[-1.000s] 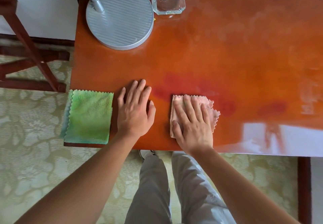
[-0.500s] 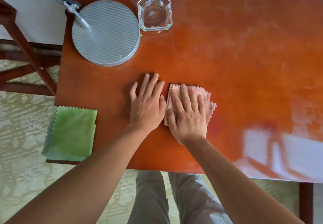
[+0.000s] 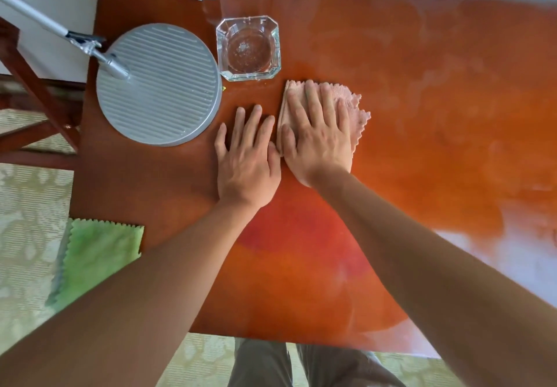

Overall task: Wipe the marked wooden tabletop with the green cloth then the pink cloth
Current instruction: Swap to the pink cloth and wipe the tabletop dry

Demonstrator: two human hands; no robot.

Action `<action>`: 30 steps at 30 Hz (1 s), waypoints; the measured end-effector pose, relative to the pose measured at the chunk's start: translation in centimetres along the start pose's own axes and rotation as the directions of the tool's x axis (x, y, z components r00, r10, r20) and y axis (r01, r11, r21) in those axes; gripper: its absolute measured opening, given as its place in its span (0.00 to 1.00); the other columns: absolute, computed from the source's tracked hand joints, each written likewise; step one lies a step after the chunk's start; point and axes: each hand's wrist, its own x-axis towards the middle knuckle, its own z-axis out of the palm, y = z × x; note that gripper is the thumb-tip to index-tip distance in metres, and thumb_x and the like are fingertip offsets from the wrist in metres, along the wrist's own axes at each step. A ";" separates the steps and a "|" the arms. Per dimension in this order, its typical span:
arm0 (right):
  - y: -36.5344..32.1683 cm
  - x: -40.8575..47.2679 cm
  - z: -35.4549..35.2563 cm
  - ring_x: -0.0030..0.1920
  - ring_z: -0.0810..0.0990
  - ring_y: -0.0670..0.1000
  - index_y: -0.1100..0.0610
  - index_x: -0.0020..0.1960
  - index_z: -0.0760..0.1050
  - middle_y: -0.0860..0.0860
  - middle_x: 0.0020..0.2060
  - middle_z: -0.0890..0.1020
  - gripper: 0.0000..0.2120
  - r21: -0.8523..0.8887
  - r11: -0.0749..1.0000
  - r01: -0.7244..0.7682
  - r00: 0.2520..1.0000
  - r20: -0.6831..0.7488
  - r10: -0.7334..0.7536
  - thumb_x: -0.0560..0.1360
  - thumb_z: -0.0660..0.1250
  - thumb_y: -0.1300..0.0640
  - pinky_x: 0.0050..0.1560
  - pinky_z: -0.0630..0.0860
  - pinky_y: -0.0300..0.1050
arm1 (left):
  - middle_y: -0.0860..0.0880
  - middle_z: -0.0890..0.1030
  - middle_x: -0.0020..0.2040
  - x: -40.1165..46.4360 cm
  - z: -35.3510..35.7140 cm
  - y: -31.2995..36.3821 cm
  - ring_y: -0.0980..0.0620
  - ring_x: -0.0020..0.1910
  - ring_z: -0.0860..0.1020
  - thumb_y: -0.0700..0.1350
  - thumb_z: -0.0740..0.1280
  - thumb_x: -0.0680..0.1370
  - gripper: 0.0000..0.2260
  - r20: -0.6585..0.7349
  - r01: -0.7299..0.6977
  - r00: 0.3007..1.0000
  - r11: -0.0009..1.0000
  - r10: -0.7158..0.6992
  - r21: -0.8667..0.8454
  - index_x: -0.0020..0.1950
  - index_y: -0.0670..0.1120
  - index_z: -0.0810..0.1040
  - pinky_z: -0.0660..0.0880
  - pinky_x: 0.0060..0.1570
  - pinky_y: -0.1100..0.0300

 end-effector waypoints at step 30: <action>3.3 2.4 -1.5 0.82 0.42 0.54 0.49 0.84 0.48 0.52 0.83 0.49 0.30 -0.064 0.996 0.062 0.998 0.020 -0.061 0.83 0.41 0.42 0.80 0.37 0.54 | 0.46 0.69 0.78 0.0 0.5 0.0 0.43 0.80 0.62 0.47 0.57 0.81 0.22 -0.069 -0.016 0.997 1.000 0.015 -0.005 0.74 0.46 0.72 0.57 0.77 0.38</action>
